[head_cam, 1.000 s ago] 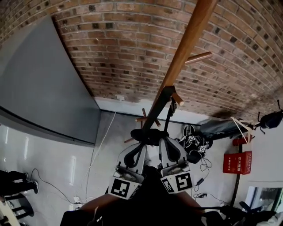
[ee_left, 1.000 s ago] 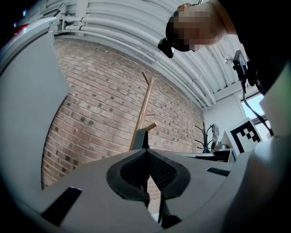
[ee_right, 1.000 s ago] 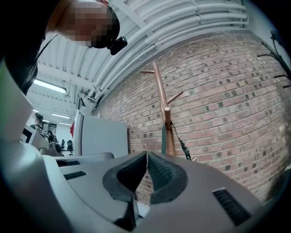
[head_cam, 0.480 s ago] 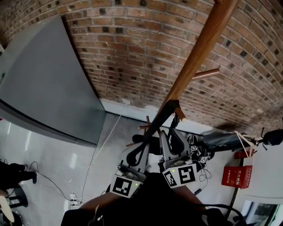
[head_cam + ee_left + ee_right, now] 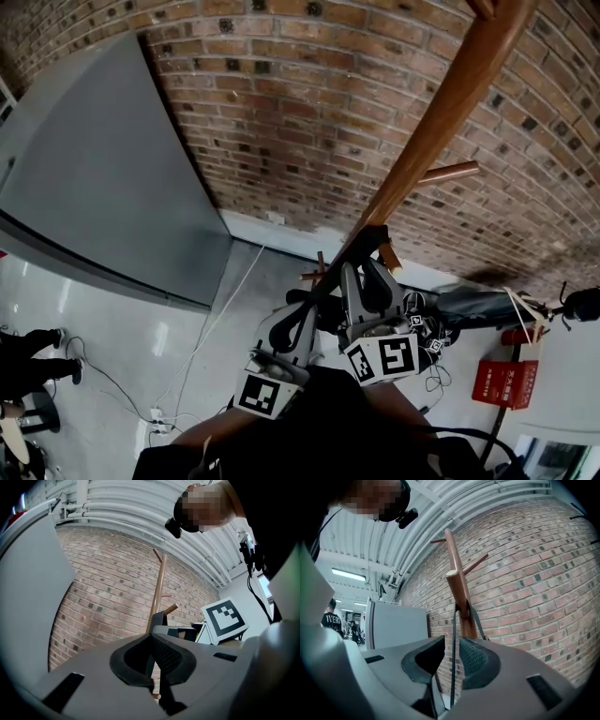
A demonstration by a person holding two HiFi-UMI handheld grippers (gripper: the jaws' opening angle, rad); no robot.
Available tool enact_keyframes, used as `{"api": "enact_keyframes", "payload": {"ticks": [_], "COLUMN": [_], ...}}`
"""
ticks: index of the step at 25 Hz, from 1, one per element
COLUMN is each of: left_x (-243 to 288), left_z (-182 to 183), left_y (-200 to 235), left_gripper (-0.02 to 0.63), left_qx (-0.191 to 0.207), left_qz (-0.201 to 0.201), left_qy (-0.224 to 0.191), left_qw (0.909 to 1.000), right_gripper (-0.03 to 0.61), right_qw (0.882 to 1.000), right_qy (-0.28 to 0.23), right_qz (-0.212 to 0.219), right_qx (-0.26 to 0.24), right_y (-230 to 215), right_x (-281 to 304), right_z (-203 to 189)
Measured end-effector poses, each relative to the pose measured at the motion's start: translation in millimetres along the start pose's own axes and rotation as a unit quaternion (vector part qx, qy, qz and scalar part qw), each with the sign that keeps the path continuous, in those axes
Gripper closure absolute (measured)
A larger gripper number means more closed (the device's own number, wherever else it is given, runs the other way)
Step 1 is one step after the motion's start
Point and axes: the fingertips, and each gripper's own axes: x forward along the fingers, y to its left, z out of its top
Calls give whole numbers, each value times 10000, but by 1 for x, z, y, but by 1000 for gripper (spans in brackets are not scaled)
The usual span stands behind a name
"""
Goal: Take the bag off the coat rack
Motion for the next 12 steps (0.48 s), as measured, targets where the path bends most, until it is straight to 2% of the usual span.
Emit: {"api": "enact_keyframes", "payload": {"ticks": [4, 5, 7, 12], "left_x": [-3, -4, -5, -9], "left_z": [-1, -2, -3, -3], "left_y": [6, 7, 8, 8], "left_gripper": [595, 595, 595, 595], "left_qx": [-51, -61, -85, -120], "left_qz": [60, 69, 83, 72], "left_qy": [28, 37, 51, 65], "left_qw": [10000, 10000, 9999, 9999], "right_gripper": [487, 528, 555, 558], "right_qw": [10000, 10000, 9999, 9995], "right_qy": [-7, -47, -111, -278], "right_qz": [14, 3, -6, 117], "right_qx": [28, 39, 48, -88], "right_y": [2, 2, 2, 8], "right_x": [8, 9, 9, 7], "right_z": [-3, -2, 0, 9]}}
